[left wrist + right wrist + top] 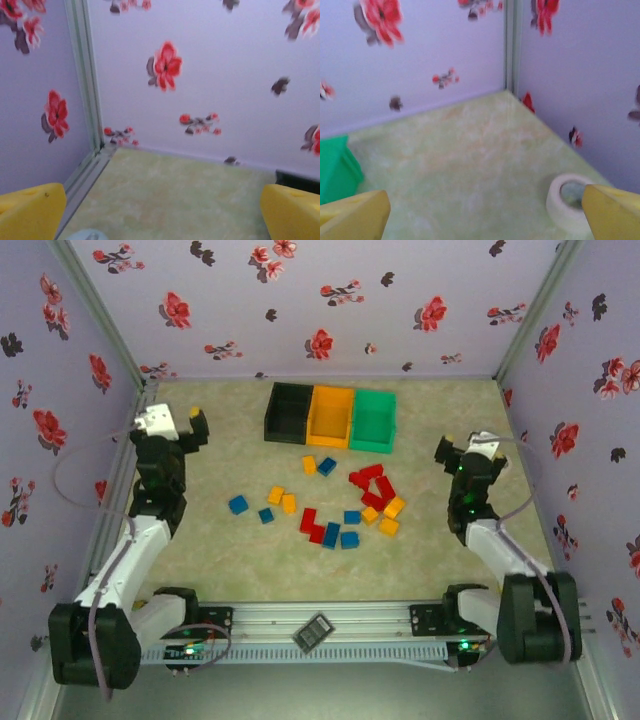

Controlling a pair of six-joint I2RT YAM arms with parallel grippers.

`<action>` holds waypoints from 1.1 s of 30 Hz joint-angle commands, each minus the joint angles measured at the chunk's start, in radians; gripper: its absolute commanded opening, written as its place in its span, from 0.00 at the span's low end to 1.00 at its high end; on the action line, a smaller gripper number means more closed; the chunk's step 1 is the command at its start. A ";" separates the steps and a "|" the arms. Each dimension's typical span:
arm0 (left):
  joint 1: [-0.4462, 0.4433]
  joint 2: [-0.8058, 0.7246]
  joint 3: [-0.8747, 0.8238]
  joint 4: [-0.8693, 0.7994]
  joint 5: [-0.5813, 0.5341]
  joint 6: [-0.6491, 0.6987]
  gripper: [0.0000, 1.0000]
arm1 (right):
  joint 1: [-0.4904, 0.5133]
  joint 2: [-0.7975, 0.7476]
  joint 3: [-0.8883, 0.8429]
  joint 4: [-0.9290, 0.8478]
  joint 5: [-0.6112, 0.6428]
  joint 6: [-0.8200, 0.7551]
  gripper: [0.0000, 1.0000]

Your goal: Sort the legos into containers by color

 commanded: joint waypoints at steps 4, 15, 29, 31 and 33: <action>-0.098 0.024 0.215 -0.313 -0.079 -0.065 1.00 | 0.034 -0.114 0.228 -0.474 0.102 0.076 0.99; -0.282 0.123 0.430 -0.630 -0.068 -0.166 1.00 | 0.068 -0.050 0.417 -0.871 -0.155 0.237 0.99; -0.348 0.214 0.412 -0.765 -0.041 -0.308 1.00 | 0.242 0.279 0.392 -1.036 -0.328 0.484 0.87; -0.357 0.222 0.413 -0.765 -0.041 -0.310 1.00 | 0.296 0.294 0.368 -1.011 -0.322 0.566 0.84; -0.364 0.231 0.414 -0.762 -0.041 -0.307 1.00 | 0.336 0.302 0.353 -1.004 -0.290 0.639 0.83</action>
